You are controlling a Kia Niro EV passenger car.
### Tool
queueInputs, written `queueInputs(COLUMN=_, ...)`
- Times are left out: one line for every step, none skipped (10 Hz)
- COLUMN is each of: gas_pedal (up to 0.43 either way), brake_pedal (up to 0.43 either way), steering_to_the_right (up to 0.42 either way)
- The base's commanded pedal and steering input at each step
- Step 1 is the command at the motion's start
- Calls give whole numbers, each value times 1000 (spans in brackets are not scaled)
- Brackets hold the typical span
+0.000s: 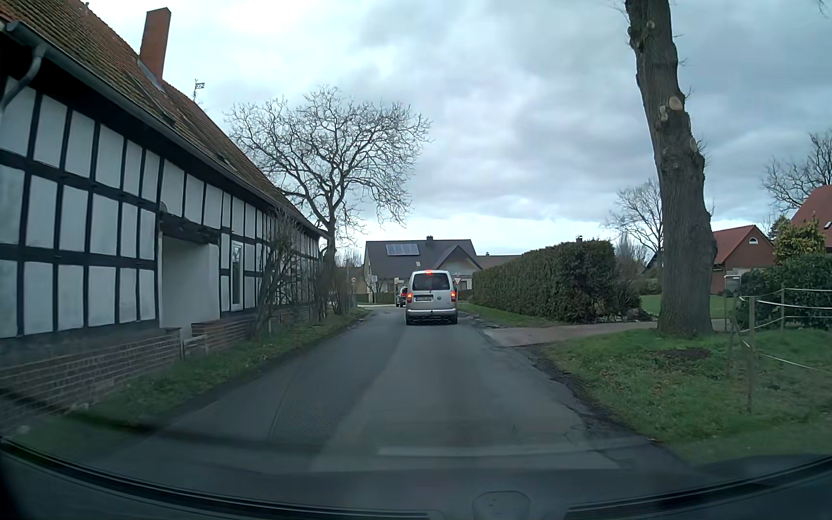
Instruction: Follow the waypoints while adhering to traffic rules and regulations
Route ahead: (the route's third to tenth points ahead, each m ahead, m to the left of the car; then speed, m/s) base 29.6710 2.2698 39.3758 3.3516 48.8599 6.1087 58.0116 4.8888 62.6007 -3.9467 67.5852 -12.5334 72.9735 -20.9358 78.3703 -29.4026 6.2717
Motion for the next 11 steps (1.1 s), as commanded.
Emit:
queueInputs(gas_pedal=0, brake_pedal=0, steering_to_the_right=-8)
queueInputs(gas_pedal=0, brake_pedal=0, steering_to_the_right=-8)
queueInputs(gas_pedal=0, brake_pedal=0, steering_to_the_right=-8)
queueInputs(gas_pedal=0, brake_pedal=0, steering_to_the_right=-8)
queueInputs(gas_pedal=0, brake_pedal=0, steering_to_the_right=-8)
queueInputs(gas_pedal=0, brake_pedal=0, steering_to_the_right=-8)
queueInputs(gas_pedal=0, brake_pedal=0, steering_to_the_right=-9)
queueInputs(gas_pedal=0, brake_pedal=0, steering_to_the_right=-10)
queueInputs(gas_pedal=0, brake_pedal=0, steering_to_the_right=-12)
queueInputs(gas_pedal=0, brake_pedal=0, steering_to_the_right=-14)
queueInputs(gas_pedal=0, brake_pedal=0, steering_to_the_right=-14)
